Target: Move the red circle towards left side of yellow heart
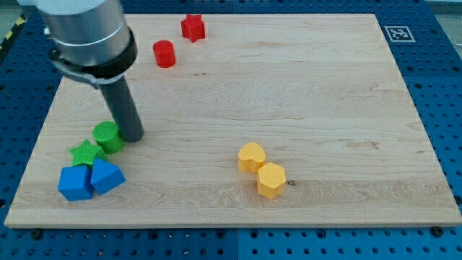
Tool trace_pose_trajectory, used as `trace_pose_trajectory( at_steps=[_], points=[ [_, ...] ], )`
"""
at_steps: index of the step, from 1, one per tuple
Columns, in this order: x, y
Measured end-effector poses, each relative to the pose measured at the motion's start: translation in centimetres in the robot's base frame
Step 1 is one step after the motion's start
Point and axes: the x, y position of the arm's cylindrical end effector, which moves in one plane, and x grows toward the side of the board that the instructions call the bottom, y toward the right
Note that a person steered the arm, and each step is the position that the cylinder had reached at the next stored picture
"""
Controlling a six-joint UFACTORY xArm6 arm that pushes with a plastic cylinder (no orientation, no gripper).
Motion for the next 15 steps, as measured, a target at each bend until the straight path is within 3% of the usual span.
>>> trace_pose_trajectory(
  at_steps=[2,6,7,9,12,15],
  points=[
    [0.5,-0.2],
    [-21.8,-0.2],
    [-21.9,-0.5],
    [-17.5,-0.4],
    [-20.4,0.1],
    [-19.3,3.8]
  ],
)
